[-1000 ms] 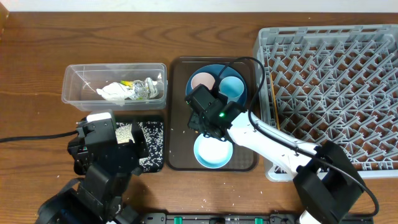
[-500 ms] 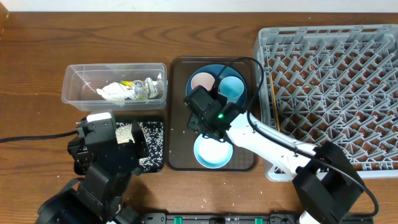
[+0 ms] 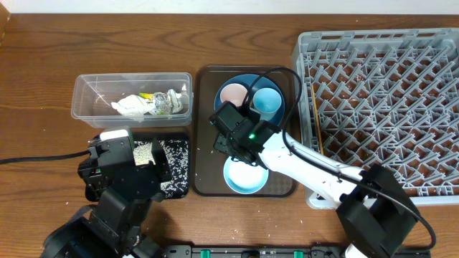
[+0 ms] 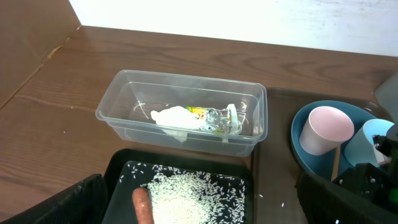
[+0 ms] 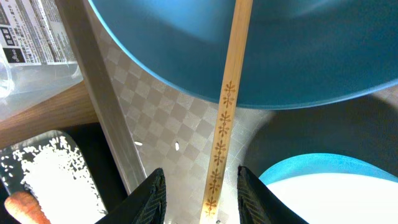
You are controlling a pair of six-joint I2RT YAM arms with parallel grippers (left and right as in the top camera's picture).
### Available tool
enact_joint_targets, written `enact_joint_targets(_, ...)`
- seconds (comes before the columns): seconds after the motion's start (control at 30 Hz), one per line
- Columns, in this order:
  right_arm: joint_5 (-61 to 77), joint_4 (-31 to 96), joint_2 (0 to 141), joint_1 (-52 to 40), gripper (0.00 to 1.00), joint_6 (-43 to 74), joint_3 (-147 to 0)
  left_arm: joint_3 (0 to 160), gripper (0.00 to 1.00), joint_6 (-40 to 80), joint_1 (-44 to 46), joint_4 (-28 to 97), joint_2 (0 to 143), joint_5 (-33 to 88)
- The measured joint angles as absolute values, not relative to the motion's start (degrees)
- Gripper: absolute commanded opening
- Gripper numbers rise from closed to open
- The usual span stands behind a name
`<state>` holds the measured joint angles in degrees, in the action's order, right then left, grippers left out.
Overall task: Sort waste into correct bins and load items into the dishwasher rack
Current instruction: 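Grasp the second chopstick on the blue plate with the right gripper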
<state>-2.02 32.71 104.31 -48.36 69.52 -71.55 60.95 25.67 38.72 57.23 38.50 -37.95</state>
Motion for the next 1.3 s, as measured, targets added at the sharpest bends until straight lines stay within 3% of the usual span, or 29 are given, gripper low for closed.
enact_joint_targets(0.23, -2.22, 32.84, 104.53, -48.36, 0.33, 69.56, -71.55, 60.95, 0.99, 25.67, 38.72, 57.23, 38.50, -37.95)
enact_joint_targets(0.97, -3.07, 33.47, 104.53, -48.36, 0.15, 69.93, -71.55, 60.95, 0.99, 25.67, 38.72, 57.23, 38.50, -37.95)
enact_joint_targets(1.3, -3.05, 34.46, 104.53, -48.36, 0.17, 70.57, -71.55, 60.95, 0.99, 25.67, 38.72, 57.23, 38.50, -37.95)
